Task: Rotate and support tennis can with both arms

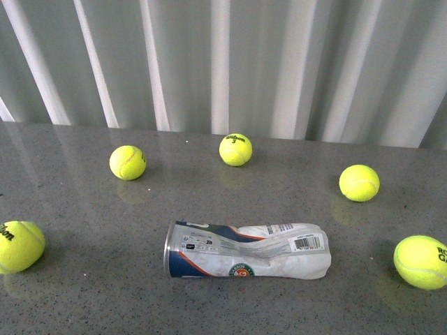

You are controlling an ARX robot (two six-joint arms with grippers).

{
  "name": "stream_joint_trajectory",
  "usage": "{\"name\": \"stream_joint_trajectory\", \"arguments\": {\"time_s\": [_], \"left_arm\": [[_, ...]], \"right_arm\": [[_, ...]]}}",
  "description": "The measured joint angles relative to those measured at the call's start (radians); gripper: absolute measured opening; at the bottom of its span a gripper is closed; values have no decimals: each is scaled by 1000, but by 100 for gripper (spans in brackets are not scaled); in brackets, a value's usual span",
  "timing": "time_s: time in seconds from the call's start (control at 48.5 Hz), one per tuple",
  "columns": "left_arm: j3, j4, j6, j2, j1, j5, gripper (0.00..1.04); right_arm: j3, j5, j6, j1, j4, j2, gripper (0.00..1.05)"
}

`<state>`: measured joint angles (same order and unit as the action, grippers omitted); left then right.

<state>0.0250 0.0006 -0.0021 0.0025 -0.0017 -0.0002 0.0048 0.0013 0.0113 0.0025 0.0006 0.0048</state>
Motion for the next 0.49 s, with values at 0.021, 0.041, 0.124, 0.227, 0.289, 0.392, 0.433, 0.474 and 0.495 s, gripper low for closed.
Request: {"name": "stream_joint_trajectory", "arguments": {"time_s": [0.021, 0.041, 0.124, 0.227, 0.289, 0.392, 0.433, 0.474, 0.495], "left_arm": [[0, 0, 0, 0, 0, 0, 98], [0, 0, 0, 0, 0, 0, 98], [0, 0, 0, 0, 0, 0, 98], [0, 0, 0, 0, 0, 0, 98], [0, 0, 0, 0, 0, 0, 98], [193, -385, -163, 267, -70, -154, 98], [298, -428, -196, 424, -105, -166, 98], [368, -387, -209, 512, -121, -139, 98], [408, -354, -210, 557, -129, -130, 98]], "right_arm": [[0, 0, 0, 0, 0, 0, 5], [0, 0, 0, 0, 0, 0, 8], [0, 0, 0, 0, 0, 0, 24], [0, 0, 0, 0, 0, 0, 45], [0, 0, 0, 0, 0, 0, 54], [0, 0, 0, 0, 0, 0, 75], [0, 0, -1, 0, 0, -1, 84], [0, 0, -1, 0, 0, -1, 92], [0, 0, -1, 0, 0, -1, 94]]}}
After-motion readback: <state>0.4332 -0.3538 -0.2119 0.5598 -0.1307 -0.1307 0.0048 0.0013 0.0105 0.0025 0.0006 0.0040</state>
